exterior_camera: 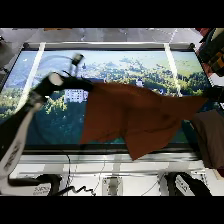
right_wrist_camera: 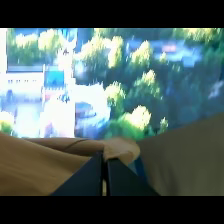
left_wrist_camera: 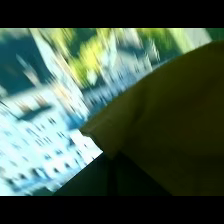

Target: Fold the clothes and pants, and hang the long-sleeved shirts on hangers.

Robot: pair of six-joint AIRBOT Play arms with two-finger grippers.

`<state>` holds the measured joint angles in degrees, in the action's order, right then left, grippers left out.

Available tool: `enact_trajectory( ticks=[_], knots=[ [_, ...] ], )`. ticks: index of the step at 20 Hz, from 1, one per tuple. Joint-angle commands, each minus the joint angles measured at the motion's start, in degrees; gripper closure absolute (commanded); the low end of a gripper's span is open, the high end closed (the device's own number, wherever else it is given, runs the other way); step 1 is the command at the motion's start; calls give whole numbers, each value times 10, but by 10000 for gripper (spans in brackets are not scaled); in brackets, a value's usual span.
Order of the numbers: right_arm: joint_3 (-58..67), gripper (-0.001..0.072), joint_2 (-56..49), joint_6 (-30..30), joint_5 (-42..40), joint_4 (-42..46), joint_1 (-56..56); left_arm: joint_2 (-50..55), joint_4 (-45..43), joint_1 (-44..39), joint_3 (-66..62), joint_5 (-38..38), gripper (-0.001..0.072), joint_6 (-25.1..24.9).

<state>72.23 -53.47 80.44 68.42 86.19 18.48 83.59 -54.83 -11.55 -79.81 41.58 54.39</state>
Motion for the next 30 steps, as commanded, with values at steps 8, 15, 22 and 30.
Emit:
enact_trajectory(
  ticks=[8,15,22,30],
  knots=[
    [10,703,47,-28,-49,-182,0,-384,-16,156,0,-33,696,0],
    [104,703,202,-52,-86,-212,0,-564,-108,215,0,-58,697,1],
    [122,705,237,-66,-217,-177,0,-576,-108,216,19,-44,697,9],
    [122,703,-78,-66,-140,-332,-8,-321,-76,214,106,74,696,69]
  ],
)
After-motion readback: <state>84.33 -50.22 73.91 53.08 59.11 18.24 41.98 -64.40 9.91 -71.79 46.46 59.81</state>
